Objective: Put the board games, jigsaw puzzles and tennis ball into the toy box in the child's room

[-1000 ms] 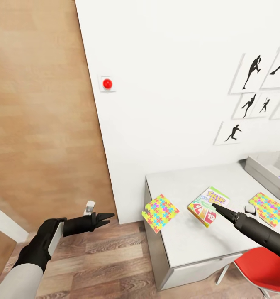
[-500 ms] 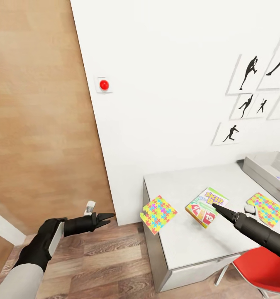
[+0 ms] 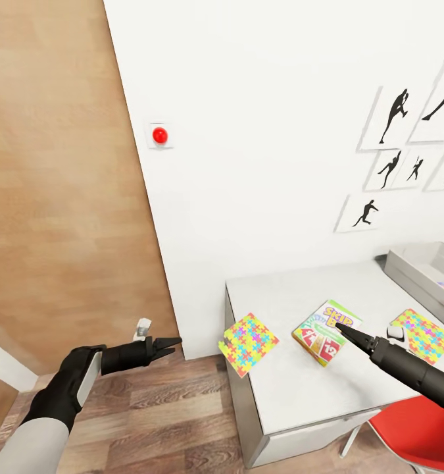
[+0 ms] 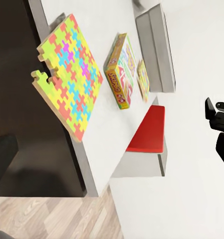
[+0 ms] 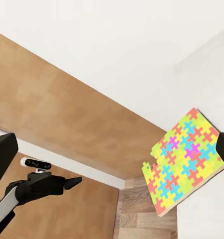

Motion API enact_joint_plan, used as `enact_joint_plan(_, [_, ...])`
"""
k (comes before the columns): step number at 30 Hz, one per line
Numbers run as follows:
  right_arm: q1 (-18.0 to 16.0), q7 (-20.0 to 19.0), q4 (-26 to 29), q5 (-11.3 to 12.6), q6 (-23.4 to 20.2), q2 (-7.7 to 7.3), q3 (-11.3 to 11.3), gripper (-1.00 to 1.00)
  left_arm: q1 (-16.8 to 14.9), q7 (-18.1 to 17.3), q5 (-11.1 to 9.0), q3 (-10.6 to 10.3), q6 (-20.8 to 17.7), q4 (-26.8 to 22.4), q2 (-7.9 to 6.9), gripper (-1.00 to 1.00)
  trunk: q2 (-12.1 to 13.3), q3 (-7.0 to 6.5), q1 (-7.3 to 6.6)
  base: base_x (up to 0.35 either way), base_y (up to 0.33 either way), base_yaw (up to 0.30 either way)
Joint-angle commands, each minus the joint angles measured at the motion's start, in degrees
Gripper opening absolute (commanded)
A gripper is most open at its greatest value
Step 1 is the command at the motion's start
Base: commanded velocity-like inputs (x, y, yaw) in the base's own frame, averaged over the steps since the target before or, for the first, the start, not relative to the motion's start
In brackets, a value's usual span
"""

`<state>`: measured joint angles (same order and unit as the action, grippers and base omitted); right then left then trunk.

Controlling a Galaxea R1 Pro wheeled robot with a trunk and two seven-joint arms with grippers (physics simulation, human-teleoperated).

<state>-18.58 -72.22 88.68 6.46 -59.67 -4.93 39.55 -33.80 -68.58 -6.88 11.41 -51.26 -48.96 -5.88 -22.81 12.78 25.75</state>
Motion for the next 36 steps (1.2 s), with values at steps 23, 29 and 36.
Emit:
enact_joint_plan(23, [-0.05,-0.11,0.00,-0.09,-0.33,0.09,0.01,1.00,-0.04,-0.17,-0.23,0.09,-0.33,0.00,-0.08,1.00,-0.11,0.11,0.03,0.002,0.000,0.000])
enact_joint_plan(29, [-0.05,-0.11,0.00,0.11,-0.33,-0.01,0.06,1.00,-0.04,-0.18,-0.25,0.10,-0.33,0.00,-0.06,1.00,-2.12,1.01,1.13,0.000,0.000,0.000])
enact_joint_plan(36, [-0.05,-0.11,0.00,0.22,-0.33,0.08,0.02,1.00,-0.04,-0.23,-0.32,0.14,-0.33,0.00,-0.17,1.00,-4.92,2.26,2.67,0.000,0.000,0.000])
